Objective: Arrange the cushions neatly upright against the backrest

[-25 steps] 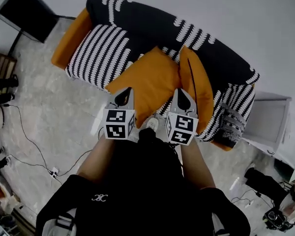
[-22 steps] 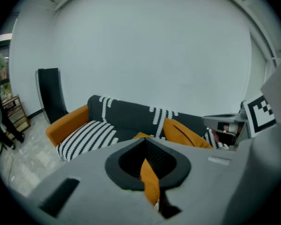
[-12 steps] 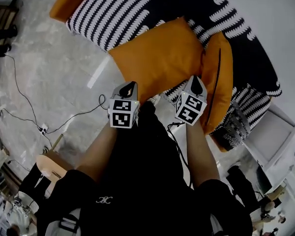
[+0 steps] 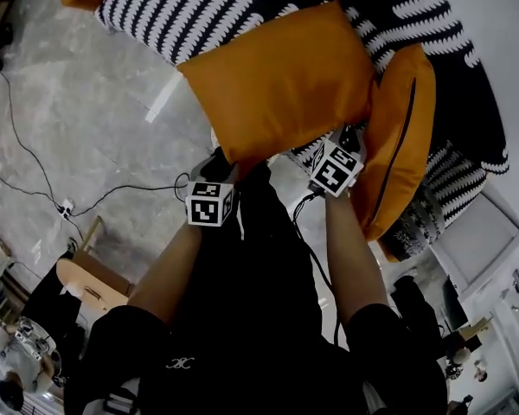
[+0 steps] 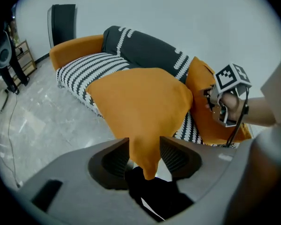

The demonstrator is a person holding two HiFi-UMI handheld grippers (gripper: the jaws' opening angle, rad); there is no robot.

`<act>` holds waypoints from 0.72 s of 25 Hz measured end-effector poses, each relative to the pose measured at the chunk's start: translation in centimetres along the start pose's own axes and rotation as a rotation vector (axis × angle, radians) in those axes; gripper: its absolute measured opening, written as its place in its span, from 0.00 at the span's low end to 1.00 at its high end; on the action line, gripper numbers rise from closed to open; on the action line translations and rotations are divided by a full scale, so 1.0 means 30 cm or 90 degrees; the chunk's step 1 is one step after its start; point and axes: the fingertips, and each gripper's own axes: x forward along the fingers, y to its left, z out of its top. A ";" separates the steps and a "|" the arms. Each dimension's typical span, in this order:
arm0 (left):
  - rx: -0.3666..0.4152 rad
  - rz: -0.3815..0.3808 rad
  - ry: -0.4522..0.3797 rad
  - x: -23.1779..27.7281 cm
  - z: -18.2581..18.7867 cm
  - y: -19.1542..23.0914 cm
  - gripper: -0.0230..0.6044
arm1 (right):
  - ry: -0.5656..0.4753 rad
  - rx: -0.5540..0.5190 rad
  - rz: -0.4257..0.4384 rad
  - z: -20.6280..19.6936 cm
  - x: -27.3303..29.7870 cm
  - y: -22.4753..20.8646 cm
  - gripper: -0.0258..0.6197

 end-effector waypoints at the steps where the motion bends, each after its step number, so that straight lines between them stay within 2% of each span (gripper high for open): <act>1: -0.003 -0.001 0.004 0.021 -0.027 0.003 0.38 | 0.003 0.000 -0.008 -0.019 0.025 -0.010 0.16; 4: -0.013 -0.007 0.016 0.079 -0.088 0.006 0.41 | 0.014 -0.003 -0.036 -0.077 0.093 -0.039 0.22; 9: -0.019 -0.014 0.033 0.170 -0.139 -0.003 0.45 | 0.032 -0.022 -0.065 -0.126 0.180 -0.055 0.26; 12: -0.033 -0.011 0.048 0.223 -0.149 -0.002 0.46 | 0.067 -0.044 -0.079 -0.149 0.233 -0.067 0.30; 18: -0.030 -0.015 0.054 0.275 -0.154 0.013 0.41 | 0.105 -0.101 -0.080 -0.157 0.300 -0.048 0.32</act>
